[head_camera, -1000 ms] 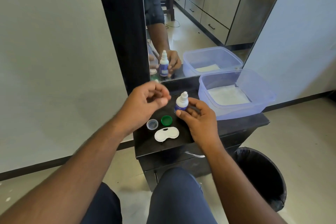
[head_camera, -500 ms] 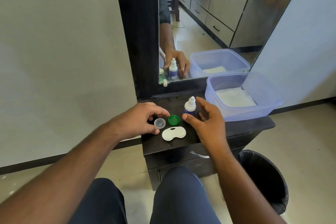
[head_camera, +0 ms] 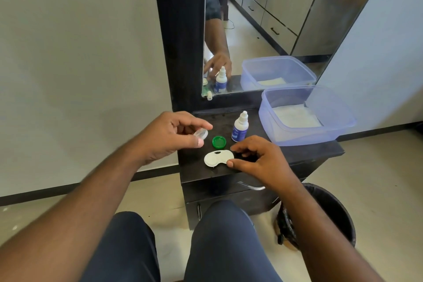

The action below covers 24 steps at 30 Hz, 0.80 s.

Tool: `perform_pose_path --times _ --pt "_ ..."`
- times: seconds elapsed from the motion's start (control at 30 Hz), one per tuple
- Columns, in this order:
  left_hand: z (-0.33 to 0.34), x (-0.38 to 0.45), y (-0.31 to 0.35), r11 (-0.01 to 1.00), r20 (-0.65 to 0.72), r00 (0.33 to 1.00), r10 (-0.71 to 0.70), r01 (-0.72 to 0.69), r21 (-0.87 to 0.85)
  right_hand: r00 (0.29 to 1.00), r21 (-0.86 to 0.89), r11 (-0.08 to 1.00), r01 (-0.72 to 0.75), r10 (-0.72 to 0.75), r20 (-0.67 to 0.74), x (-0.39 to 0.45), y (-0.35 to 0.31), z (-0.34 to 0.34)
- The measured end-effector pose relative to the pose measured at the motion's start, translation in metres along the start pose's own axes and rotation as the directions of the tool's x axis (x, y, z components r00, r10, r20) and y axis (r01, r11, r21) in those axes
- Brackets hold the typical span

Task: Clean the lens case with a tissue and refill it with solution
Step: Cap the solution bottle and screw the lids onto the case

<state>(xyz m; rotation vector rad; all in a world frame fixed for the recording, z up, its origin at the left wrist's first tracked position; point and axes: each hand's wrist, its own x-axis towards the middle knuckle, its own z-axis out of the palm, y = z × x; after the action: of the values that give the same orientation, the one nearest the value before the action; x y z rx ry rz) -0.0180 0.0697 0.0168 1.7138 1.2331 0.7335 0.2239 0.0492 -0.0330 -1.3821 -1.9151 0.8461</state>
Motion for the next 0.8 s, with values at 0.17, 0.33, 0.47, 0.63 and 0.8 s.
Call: perform_pose_path --times 0.17,0.33,0.47,0.63,0.8 --pt "0.02 -0.018 -0.007 0.999 -0.092 0.996 0.013 -0.017 -0.043 0.999 -0.04 0.999 0.017 -0.015 0.051 0.001 -0.003 -0.001" --pt "0.038 -0.025 -0.012 0.996 -0.291 0.954 0.075 -0.085 -0.021 0.997 -0.103 0.994 0.035 -0.027 0.072 0.001 -0.005 0.001" --pt "0.052 -0.031 -0.016 0.989 -0.344 0.927 0.148 -0.137 0.057 0.997 -0.12 0.992 0.035 -0.026 0.078 0.001 -0.005 0.001" --pt "0.06 -0.031 -0.025 0.979 -0.356 0.917 0.18 -0.133 0.154 0.995 -0.134 0.99 0.05 -0.039 0.087 0.002 -0.005 0.002" --pt "0.063 -0.032 -0.025 0.964 -0.345 0.914 0.212 -0.137 0.229 0.997 -0.143 0.989 0.032 -0.023 0.068 0.004 -0.004 0.003"
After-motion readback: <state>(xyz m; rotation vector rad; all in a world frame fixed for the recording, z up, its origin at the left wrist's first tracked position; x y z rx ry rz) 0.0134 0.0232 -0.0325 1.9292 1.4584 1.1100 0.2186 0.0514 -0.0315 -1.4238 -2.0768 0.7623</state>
